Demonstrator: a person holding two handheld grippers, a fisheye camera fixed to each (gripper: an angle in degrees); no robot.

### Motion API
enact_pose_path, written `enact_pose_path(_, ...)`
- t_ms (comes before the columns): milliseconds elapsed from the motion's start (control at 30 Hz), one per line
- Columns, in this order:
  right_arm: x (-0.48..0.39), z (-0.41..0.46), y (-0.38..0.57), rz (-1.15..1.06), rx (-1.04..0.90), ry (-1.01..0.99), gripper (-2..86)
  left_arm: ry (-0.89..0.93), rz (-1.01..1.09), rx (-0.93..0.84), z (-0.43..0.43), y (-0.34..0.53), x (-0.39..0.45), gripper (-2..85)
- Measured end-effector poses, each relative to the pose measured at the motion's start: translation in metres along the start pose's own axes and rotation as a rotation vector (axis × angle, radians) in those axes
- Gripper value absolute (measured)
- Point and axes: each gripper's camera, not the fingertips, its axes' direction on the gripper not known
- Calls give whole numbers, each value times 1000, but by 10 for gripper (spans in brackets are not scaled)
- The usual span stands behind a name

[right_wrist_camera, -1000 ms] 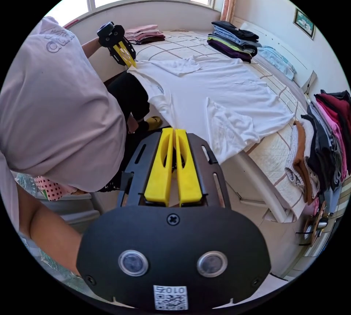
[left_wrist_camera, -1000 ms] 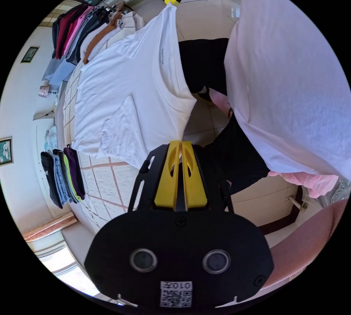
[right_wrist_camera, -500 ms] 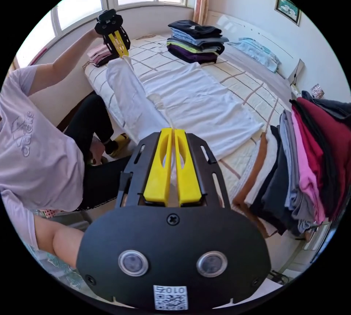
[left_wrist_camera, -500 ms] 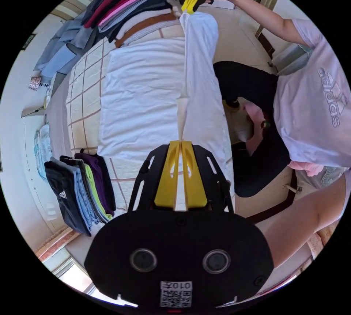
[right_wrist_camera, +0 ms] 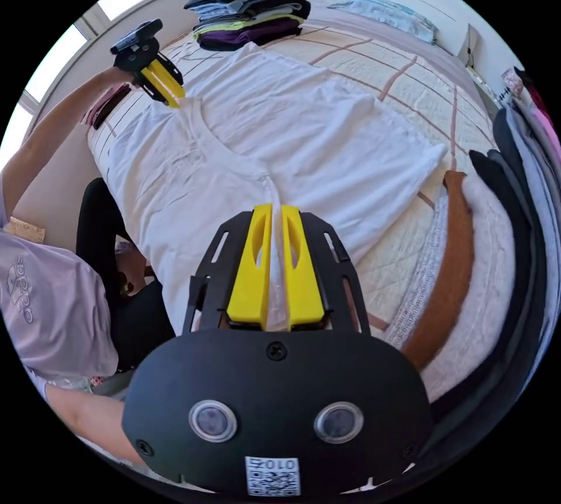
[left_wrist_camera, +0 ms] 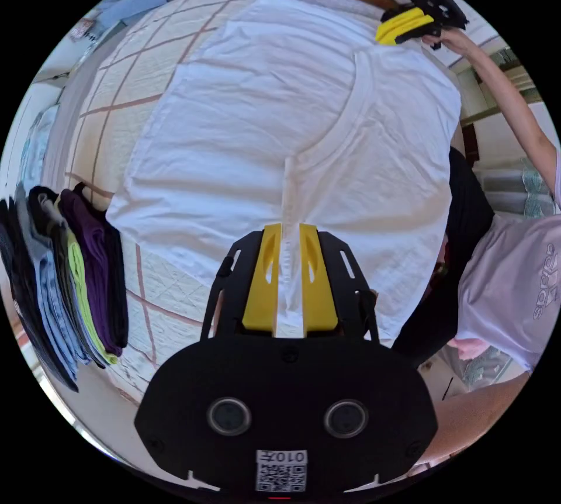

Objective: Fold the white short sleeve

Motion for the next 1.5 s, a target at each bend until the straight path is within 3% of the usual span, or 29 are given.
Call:
enact_pose_path(33,-2,-13,13,43,73,46,51,-2,-36,56,-8,11,0,51)
enact_pose_path(167,-22,-76,90,155,397,85,62,-48,-304,595,-87,139,29,68)
enact_pose_path(233,-51,-93,158,141,548,58,71,-121,-352,718,-99,200,67,69)
enact_pose_path(300,-73,-82,205,133,595,63,86,-226,-392,660,-79,249,117,74)
enact_pose_path(400,-103,-43,253,145,532,56,100,-200,-336,502,-28,270,160,80)
enact_pose_path(567,-134,8,266,182,431,36,114,-243,-273,461,13,262,198,86)
enact_pose_path(967,-133,26,263,218,427,76,107,-165,-246,476,21,252,177,47)
enact_pose_path(1133,-131,21,260,239,423,77,48,-124,-211,442,15,250,168,18)
enact_pose_path(1500,-120,-11,269,115,321,-171,33,23,-204,235,-29,270,156,4)
